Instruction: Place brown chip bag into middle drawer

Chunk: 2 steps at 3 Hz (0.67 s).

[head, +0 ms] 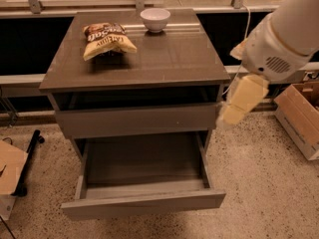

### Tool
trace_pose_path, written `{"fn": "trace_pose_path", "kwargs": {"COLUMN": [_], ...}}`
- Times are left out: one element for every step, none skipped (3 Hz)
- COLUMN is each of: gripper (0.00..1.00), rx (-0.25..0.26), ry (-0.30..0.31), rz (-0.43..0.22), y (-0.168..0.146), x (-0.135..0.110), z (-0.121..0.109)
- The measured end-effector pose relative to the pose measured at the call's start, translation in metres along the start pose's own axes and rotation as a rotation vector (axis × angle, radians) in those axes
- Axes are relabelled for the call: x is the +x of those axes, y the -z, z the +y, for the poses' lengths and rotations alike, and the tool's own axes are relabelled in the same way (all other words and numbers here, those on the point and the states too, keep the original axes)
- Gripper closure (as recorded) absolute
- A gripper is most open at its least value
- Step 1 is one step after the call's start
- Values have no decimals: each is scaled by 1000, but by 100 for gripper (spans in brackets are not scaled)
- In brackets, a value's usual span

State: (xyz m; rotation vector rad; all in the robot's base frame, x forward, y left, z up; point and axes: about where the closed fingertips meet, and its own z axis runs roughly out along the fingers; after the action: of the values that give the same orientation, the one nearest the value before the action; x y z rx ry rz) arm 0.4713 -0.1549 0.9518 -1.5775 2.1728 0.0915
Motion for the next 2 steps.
{"fn": "trace_pose_path", "kwargs": {"gripper": [0,0], "rx": [-13,-23], "ry": [-31,-34], "rz": [-155,-283], "y": [-42,-78], "x": [-54,-110], "z": [-12,-36]}}
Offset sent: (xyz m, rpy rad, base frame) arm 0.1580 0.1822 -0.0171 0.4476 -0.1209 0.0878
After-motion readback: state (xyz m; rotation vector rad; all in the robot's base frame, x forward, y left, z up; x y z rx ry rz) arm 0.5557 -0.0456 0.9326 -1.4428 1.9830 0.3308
